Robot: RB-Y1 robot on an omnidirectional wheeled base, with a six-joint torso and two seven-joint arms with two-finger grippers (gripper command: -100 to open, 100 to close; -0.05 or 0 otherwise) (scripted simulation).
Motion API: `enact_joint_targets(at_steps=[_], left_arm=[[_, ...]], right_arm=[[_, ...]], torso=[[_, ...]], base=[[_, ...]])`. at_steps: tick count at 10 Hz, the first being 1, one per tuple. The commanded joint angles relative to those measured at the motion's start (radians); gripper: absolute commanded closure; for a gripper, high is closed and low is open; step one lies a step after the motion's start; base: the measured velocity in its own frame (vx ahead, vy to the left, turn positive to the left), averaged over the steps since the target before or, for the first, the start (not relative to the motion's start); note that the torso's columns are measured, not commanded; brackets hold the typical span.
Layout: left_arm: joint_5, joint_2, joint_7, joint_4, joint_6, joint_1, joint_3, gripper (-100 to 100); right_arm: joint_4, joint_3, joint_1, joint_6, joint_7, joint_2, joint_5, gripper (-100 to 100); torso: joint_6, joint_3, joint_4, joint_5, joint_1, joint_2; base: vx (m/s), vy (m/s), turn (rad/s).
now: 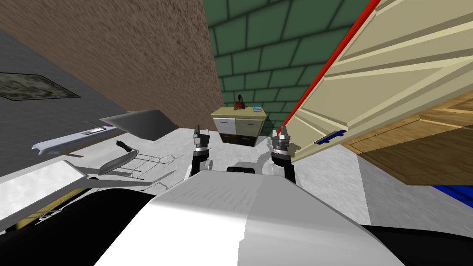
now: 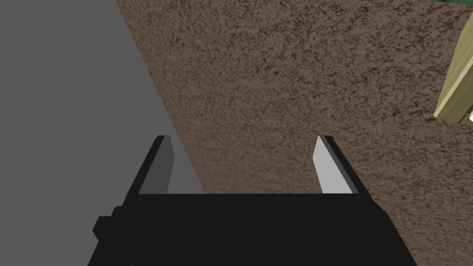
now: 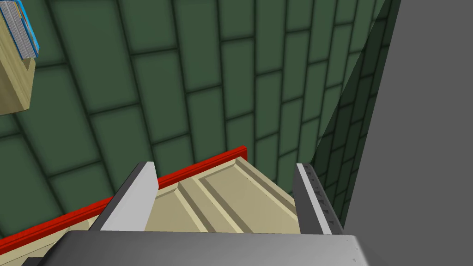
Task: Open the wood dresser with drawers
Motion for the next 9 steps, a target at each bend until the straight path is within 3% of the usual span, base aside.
enact_joint_targets(at_steps=[1, 3, 4, 6, 9], left_arm=[[0.0, 0.0, 0.0, 0.0, 0.0, 0.0, 0.0, 0], [0.0, 0.0, 0.0, 0.0, 0.0, 0.0, 0.0, 0], [-0.002, 0.039, 0.001, 0.012, 0.0, -0.008, 0.001, -100], [-0.007, 0.091, 0.003, 0.038, 0.0, -0.025, 0.003, -100], [-0.018, 0.148, 0.009, 0.098, 0.001, -0.064, 0.008, -100]], right_arm=[[0.0, 0.0, 0.0, 0.0, 0.0, 0.0, 0.0, 0], [0.0, 0.0, 0.0, 0.0, 0.0, 0.0, 0.0, 0], [0.0, 0.0, 0.0, 0.0, 0.0, 0.0, 0.0, 0], [0.0, 0.0, 0.0, 0.0, 0.0, 0.0, 0.0, 0], [0.0, 0.0, 0.0, 0.0, 0.0, 0.0, 0.0, 0]], torso=[[0.0, -0.147, 0.074, 0.0, 0.0, 0.074], [0.0, -0.443, 0.221, 0.0, 0.0, 0.222], [0.0, -0.59, 0.295, 0.0, 0.0, 0.295], [0.0, -0.679, 0.338, 0.0, -0.001, 0.337], [0.0, -0.685, 0.342, 0.0, -0.001, 0.341]], base=[[0.0, 0.0, 0.0], [0.0, 0.0, 0.0], [0.015, -0.01, -0.003], [0.028, -0.02, -0.003], [0.052, -0.037, -0.006]])
